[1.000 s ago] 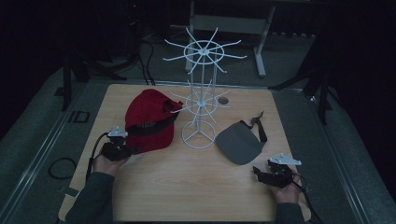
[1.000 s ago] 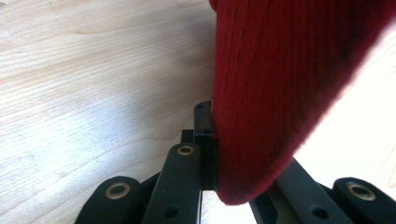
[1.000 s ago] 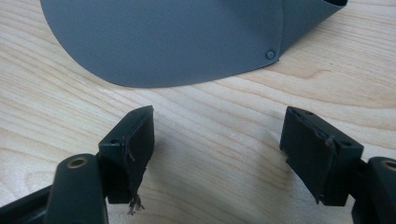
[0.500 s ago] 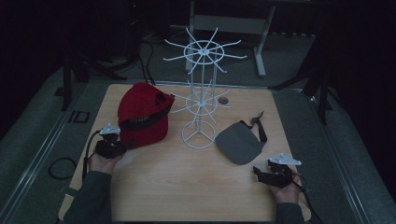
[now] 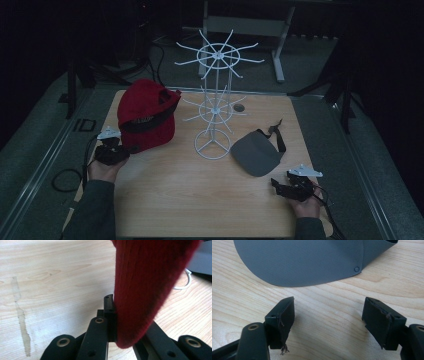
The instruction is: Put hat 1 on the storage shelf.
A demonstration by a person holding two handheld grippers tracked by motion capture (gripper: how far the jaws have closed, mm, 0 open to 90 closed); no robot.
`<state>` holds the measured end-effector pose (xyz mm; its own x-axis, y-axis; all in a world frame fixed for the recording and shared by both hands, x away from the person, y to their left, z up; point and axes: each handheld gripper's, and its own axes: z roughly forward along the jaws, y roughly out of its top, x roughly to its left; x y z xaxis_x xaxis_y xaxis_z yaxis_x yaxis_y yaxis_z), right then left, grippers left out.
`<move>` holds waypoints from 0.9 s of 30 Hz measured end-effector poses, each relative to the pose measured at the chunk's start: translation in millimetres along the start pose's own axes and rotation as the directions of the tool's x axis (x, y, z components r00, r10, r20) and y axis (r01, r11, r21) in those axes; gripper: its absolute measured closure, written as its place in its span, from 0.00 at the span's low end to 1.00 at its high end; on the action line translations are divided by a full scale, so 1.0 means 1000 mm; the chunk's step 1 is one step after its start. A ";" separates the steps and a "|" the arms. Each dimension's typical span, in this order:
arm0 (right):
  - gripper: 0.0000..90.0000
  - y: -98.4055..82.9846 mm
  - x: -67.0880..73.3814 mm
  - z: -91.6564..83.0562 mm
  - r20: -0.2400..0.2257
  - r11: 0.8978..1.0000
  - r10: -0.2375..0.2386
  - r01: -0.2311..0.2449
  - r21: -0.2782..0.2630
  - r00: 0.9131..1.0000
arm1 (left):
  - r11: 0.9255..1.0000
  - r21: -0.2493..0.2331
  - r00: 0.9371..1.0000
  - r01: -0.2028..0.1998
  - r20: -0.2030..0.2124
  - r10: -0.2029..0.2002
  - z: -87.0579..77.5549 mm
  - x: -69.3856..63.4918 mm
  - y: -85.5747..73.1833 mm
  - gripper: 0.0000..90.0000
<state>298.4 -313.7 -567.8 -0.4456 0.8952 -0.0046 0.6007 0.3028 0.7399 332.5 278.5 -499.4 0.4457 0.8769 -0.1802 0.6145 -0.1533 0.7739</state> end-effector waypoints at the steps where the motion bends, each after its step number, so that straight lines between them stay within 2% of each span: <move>1: 0.29 0.000 0.000 0.000 0.000 1.000 0.000 0.000 0.000 1.000 | 1.000 -0.002 1.000 -0.001 -0.001 0.001 -0.001 0.000 0.001 0.96; 27: 0.29 0.000 0.000 0.000 0.000 1.000 0.000 0.000 0.000 1.000 | 0.997 -0.063 0.999 -0.032 -0.029 0.030 -0.025 -0.001 0.027 0.96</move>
<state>298.5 -313.7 -567.8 -0.4455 0.8953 -0.0048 0.6007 0.3029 0.7399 332.5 284.7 -463.5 0.4449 0.8847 -0.1389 0.5574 -0.1522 0.8162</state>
